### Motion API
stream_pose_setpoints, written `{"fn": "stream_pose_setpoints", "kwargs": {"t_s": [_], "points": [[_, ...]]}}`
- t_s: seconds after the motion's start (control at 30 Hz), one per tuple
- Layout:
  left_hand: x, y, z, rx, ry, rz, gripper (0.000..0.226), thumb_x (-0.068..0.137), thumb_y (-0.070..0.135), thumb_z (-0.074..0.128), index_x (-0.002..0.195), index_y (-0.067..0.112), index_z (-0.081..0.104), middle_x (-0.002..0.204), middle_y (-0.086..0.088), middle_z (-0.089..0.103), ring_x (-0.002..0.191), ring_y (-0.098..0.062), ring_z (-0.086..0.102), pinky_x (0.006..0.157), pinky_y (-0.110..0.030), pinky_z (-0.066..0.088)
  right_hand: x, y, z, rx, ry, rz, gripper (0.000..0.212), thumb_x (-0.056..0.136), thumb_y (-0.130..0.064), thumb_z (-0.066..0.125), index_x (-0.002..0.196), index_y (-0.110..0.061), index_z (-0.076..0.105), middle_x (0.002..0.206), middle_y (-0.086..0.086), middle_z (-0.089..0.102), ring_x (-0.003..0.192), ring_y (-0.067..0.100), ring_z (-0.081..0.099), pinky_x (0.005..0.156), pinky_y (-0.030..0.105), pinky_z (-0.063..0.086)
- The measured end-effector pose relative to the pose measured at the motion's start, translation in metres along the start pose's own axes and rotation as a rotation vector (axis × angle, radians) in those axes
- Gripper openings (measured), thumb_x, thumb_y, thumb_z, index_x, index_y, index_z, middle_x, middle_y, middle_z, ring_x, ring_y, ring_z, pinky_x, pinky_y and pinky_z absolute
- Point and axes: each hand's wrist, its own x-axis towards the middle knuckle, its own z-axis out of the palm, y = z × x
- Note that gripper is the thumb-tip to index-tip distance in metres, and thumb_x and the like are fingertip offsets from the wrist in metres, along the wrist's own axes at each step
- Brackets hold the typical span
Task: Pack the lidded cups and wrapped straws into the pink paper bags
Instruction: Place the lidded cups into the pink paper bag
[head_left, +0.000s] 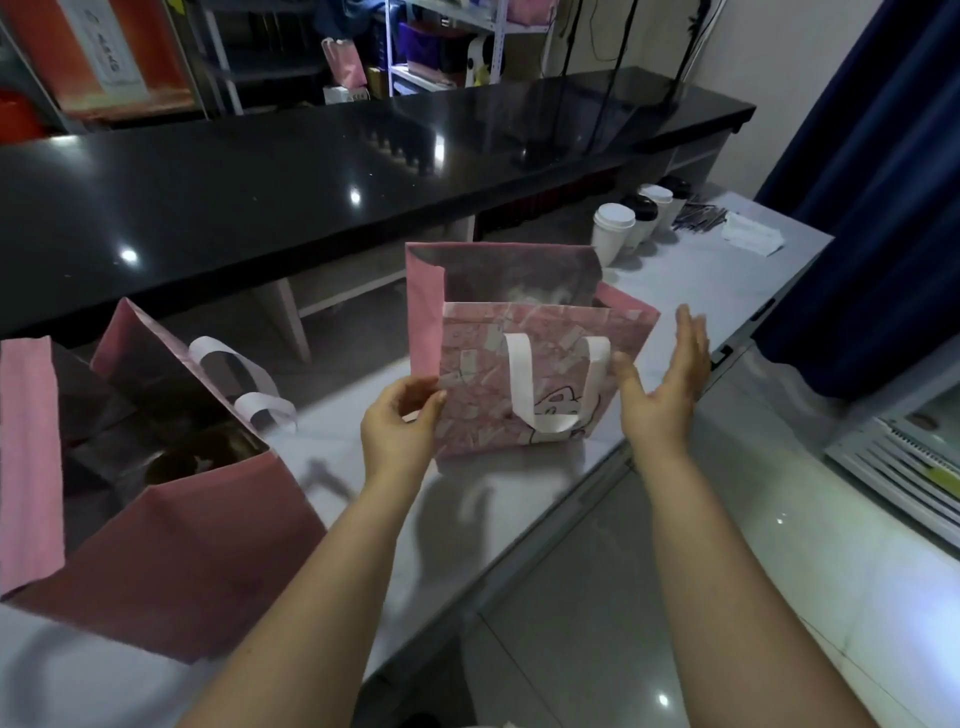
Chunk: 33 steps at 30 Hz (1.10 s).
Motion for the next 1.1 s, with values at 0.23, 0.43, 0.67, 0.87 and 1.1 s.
{"fn": "stream_pose_setpoints", "kwargs": {"t_s": [0.23,0.43,0.67,0.87,1.1], "points": [[0.001,-0.029,0.009,0.051,-0.051,-0.013,0.024,0.086,-0.002,0.066,0.097,0.019,0.07,0.091,0.008,0.07,0.083,0.001,0.065,0.075,-0.01,0.05,-0.006,0.031,0.021,0.294,-0.175,0.467,0.041,0.095,-0.008,0.058,0.128,-0.031,0.049,0.125,-0.007,0.057,0.121,0.015,0.054,0.094,0.033,0.049],[0.009,-0.032,0.026,-0.063,0.056,-0.082,0.011,0.087,0.006,0.068,0.095,0.011,0.073,0.09,0.004,0.073,0.083,-0.005,0.068,0.081,-0.024,0.057,-0.005,0.033,0.032,0.447,0.238,0.63,0.017,0.095,-0.001,0.054,0.1,-0.015,0.063,0.104,0.004,0.068,0.086,0.014,0.064,0.079,0.026,0.055],[0.02,-0.018,0.083,-0.174,-0.061,-0.176,0.01,0.088,0.01,0.068,0.088,0.018,0.074,0.088,0.0,0.075,0.086,-0.019,0.071,0.082,-0.038,0.058,0.011,0.041,-0.007,0.533,0.412,0.565,0.017,0.092,0.0,0.059,0.11,0.001,0.061,0.095,0.009,0.067,0.079,0.013,0.064,0.08,0.027,0.055],[0.025,0.007,0.15,-0.266,-0.148,-0.232,0.018,0.09,0.008,0.066,0.079,0.021,0.071,0.08,0.003,0.074,0.077,-0.016,0.071,0.061,-0.025,0.056,0.045,0.074,-0.059,0.577,0.432,0.547,0.021,0.093,0.001,0.058,0.111,-0.006,0.066,0.092,-0.005,0.072,0.077,0.003,0.069,0.067,0.017,0.054],[0.024,0.017,0.25,-0.283,-0.084,-0.228,0.014,0.089,0.01,0.068,0.078,0.019,0.066,0.076,0.003,0.069,0.074,-0.016,0.066,0.069,-0.033,0.053,0.108,0.135,-0.112,0.664,0.318,0.532,0.024,0.088,-0.002,0.065,0.103,-0.02,0.07,0.097,-0.002,0.075,0.085,0.01,0.072,0.065,0.02,0.055]]}}
